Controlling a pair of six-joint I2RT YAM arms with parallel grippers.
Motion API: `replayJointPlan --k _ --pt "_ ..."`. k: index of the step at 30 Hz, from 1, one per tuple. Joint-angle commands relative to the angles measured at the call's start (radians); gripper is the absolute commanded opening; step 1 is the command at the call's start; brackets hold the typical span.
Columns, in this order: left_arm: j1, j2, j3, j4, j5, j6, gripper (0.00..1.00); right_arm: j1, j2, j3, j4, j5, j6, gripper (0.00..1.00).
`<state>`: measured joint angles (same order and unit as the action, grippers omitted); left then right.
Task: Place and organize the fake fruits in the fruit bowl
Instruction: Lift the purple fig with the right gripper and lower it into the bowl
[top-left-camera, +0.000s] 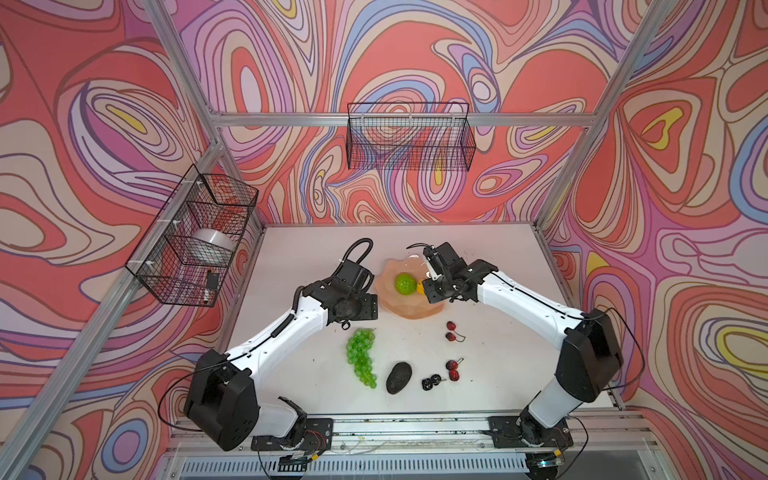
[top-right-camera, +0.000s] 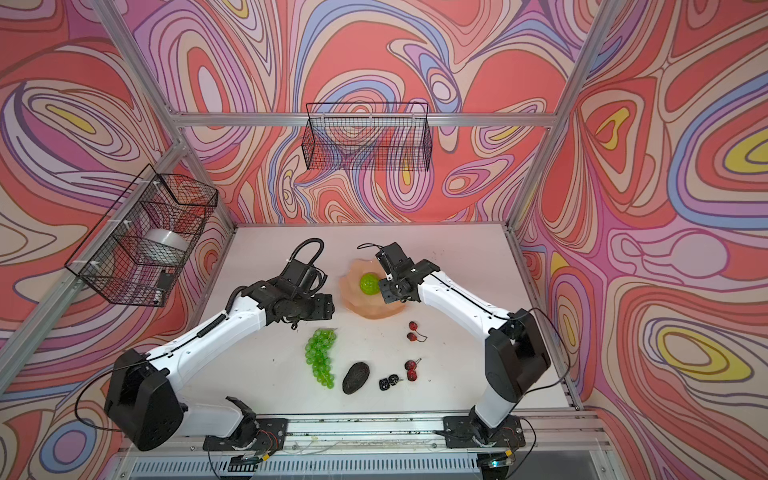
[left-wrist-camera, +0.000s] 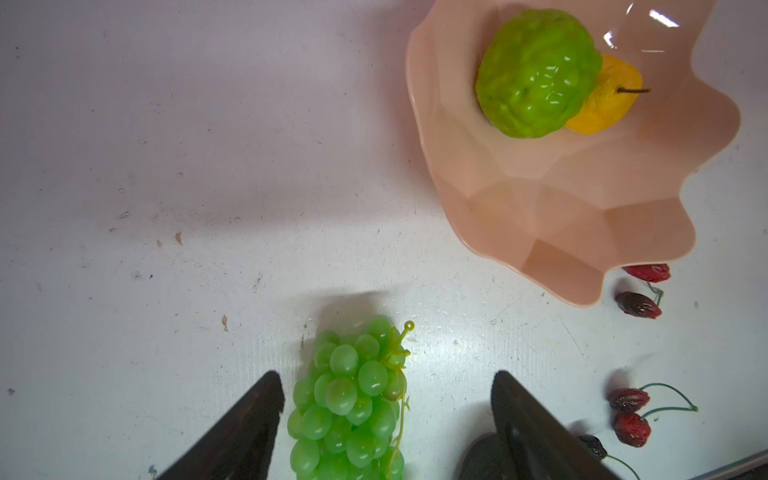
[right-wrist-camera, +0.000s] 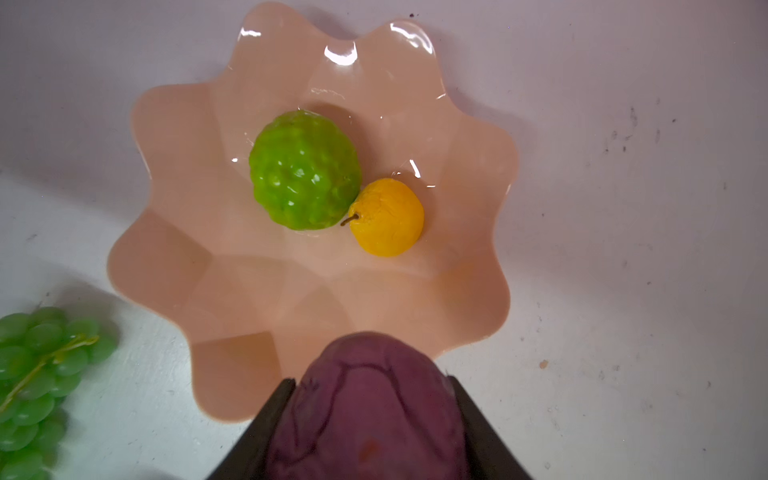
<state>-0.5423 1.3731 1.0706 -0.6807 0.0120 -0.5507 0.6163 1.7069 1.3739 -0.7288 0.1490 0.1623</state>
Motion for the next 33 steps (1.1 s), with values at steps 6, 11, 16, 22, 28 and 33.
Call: replayJointPlan --k 6,11,16,22,28,33 --pt "0.005 -0.034 -0.016 -0.062 -0.020 -0.007 0.82 -0.012 0.175 0.042 0.055 -0.083 -0.061 0.48" --pt "0.005 -0.028 -0.010 -0.062 -0.015 -0.011 0.82 -0.034 0.227 0.045 0.088 -0.088 -0.062 0.49" --pt "0.005 -0.028 0.002 -0.075 -0.022 -0.015 0.82 -0.052 0.280 0.074 0.095 -0.079 -0.080 0.49" --pt "0.005 -0.035 0.004 -0.083 -0.033 -0.025 0.82 -0.055 0.334 0.109 0.089 -0.069 -0.086 0.51" --pt "0.005 -0.018 0.039 -0.110 -0.029 -0.020 0.83 -0.055 0.353 0.118 0.115 -0.048 -0.085 0.53" --pt "0.005 -0.041 0.045 -0.131 -0.020 -0.030 0.85 -0.055 0.375 0.141 0.105 -0.030 -0.101 0.56"
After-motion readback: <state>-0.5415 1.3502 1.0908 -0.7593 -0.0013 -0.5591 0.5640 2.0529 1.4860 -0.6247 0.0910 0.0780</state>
